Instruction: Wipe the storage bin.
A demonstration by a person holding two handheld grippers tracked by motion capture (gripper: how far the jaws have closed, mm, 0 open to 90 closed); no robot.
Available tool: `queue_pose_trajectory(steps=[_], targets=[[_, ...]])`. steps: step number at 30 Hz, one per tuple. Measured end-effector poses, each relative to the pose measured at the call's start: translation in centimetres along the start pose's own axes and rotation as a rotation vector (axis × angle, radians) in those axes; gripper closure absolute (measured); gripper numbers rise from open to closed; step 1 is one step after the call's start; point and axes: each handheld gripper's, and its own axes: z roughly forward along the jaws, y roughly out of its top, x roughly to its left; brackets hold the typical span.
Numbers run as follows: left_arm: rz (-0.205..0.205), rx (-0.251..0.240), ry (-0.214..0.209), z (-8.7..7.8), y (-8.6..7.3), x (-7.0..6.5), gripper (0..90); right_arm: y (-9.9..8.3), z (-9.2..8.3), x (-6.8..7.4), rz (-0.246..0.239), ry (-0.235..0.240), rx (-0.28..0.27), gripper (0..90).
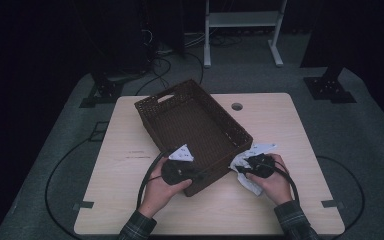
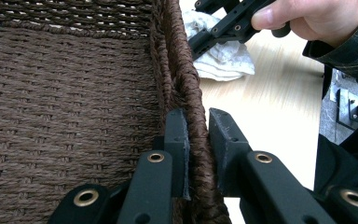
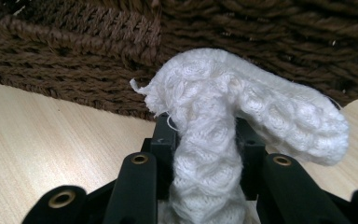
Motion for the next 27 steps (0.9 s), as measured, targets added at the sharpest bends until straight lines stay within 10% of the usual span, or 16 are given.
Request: queue_pose_trajectory(steps=[27], targets=[[0.0,0.0,0.002,0.0,0.0,0.0,77.2,-0.2,0.7,0.7,-0.024,0.004,0.045,67.1]])
